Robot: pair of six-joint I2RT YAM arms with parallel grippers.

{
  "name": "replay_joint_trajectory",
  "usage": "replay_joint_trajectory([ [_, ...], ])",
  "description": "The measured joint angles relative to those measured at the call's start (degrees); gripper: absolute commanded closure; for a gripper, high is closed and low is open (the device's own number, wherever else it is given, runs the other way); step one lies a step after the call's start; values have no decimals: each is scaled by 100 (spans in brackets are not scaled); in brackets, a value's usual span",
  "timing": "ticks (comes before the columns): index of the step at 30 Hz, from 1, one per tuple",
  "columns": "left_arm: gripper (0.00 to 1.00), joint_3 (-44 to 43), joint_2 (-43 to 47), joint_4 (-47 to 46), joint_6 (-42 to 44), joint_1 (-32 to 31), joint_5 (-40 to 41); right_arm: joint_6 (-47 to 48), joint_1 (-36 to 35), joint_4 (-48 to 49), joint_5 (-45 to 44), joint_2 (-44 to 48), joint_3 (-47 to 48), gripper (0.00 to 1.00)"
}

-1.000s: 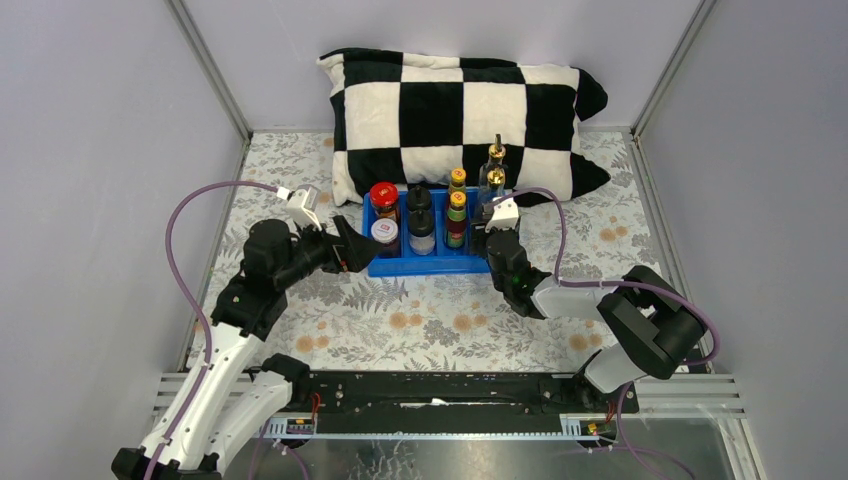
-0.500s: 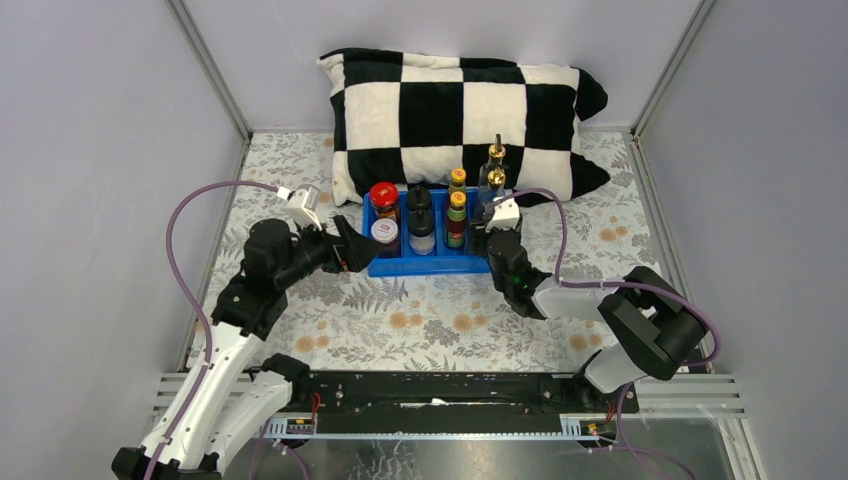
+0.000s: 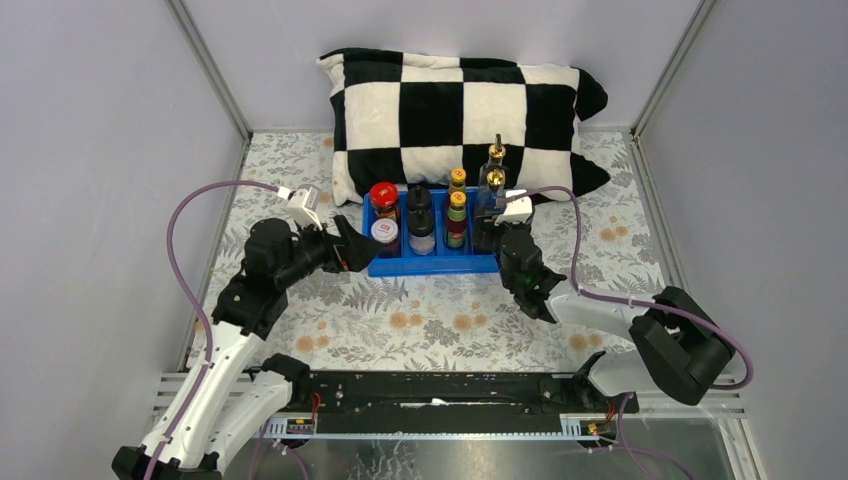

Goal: Organize the condiment bottles
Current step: Place the bottle in the storage box.

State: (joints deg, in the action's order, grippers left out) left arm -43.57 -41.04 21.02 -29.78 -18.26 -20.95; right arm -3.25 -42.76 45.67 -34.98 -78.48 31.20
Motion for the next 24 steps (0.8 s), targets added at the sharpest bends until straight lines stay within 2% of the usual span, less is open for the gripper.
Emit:
replay_joint_trajectory([
  [12,1,-9,-66,2,0,0,46,109,0,-577,13,1034,0,21],
  [24,1,-210,-122,22,7,0,199,81,0,-2035,428,2588,-2,20],
])
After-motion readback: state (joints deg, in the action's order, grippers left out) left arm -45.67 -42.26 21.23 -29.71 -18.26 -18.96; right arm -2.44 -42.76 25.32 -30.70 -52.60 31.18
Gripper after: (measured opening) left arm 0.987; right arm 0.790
